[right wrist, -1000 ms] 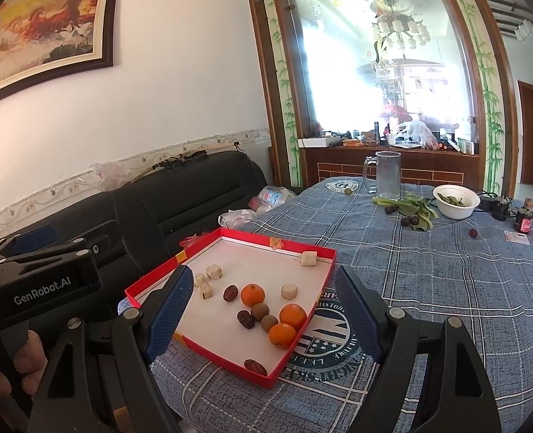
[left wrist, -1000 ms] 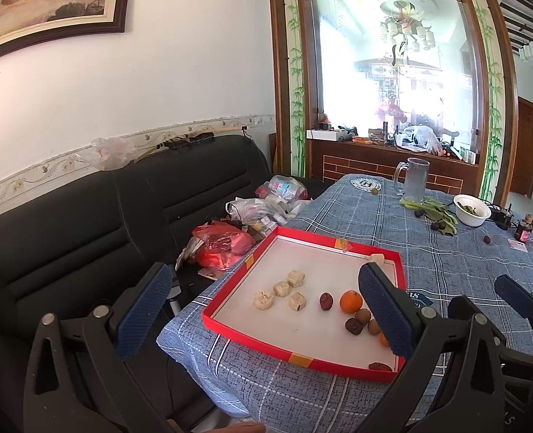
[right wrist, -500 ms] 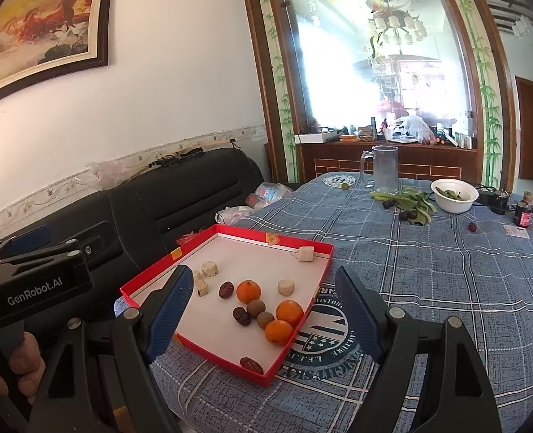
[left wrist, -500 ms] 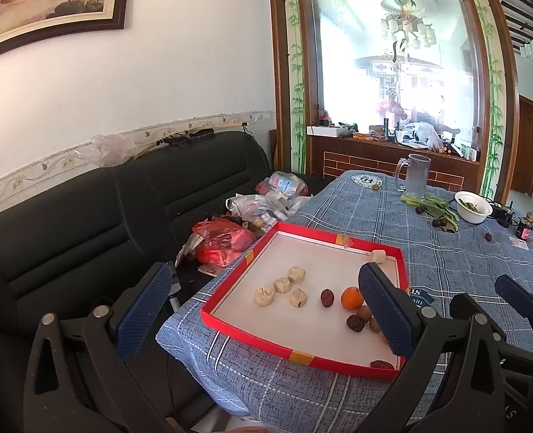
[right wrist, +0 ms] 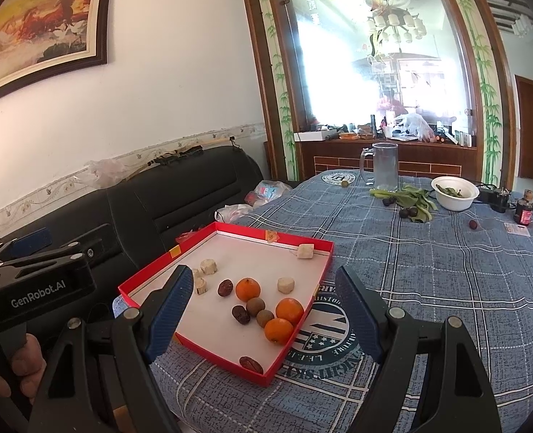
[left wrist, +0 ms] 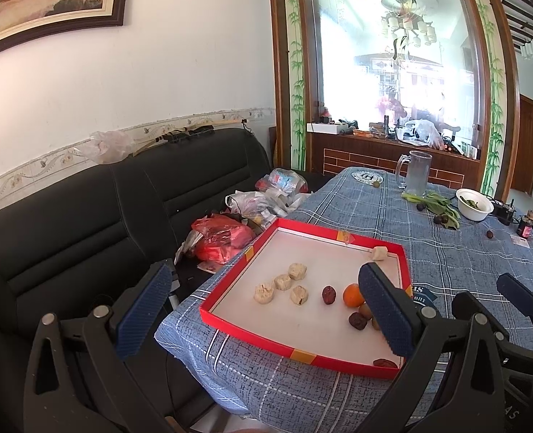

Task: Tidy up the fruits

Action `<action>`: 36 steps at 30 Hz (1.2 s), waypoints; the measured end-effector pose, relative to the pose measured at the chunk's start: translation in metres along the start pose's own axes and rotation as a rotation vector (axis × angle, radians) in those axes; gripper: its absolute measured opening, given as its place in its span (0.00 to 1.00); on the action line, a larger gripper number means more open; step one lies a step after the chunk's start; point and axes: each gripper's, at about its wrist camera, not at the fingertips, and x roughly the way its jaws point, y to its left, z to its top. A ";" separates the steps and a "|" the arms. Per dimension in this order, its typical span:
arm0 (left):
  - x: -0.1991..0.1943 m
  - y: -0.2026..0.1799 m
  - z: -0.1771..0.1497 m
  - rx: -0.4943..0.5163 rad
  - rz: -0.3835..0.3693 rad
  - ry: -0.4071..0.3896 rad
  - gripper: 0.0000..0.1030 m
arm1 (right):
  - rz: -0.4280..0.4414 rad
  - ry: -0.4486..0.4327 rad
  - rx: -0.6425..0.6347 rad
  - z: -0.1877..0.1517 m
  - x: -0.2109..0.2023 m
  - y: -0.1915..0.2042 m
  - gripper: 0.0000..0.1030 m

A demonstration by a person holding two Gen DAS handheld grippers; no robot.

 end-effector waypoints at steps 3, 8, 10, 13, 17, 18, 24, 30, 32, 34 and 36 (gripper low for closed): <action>0.000 0.000 -0.001 -0.001 -0.002 0.003 1.00 | -0.005 -0.001 -0.009 0.000 0.001 0.003 0.79; 0.004 0.003 -0.003 -0.011 -0.002 0.000 1.00 | -0.014 -0.005 -0.027 0.001 0.005 0.009 0.79; 0.005 0.005 -0.002 -0.014 -0.002 -0.004 1.00 | -0.016 -0.008 -0.033 0.002 0.006 0.011 0.79; 0.005 0.008 -0.003 -0.017 -0.002 -0.013 1.00 | -0.018 -0.010 -0.045 0.003 0.008 0.014 0.79; 0.008 0.011 -0.002 -0.011 -0.010 -0.025 1.00 | -0.022 -0.016 -0.068 0.004 0.010 0.021 0.79; 0.008 0.010 -0.002 -0.008 -0.014 -0.027 1.00 | -0.022 -0.016 -0.074 0.004 0.011 0.022 0.79; 0.013 0.013 0.001 -0.003 -0.039 -0.034 1.00 | -0.029 -0.022 -0.099 0.005 0.016 0.027 0.79; 0.017 0.013 0.005 0.004 -0.058 -0.036 1.00 | -0.038 -0.030 -0.093 0.008 0.017 0.026 0.79; 0.017 0.014 0.007 0.005 -0.064 -0.036 1.00 | -0.042 -0.032 -0.088 0.009 0.019 0.025 0.79; 0.019 0.014 0.009 0.006 -0.071 -0.038 1.00 | -0.044 -0.032 -0.085 0.011 0.020 0.023 0.79; 0.019 0.014 0.012 0.007 -0.070 -0.042 1.00 | -0.049 -0.038 -0.085 0.014 0.021 0.022 0.79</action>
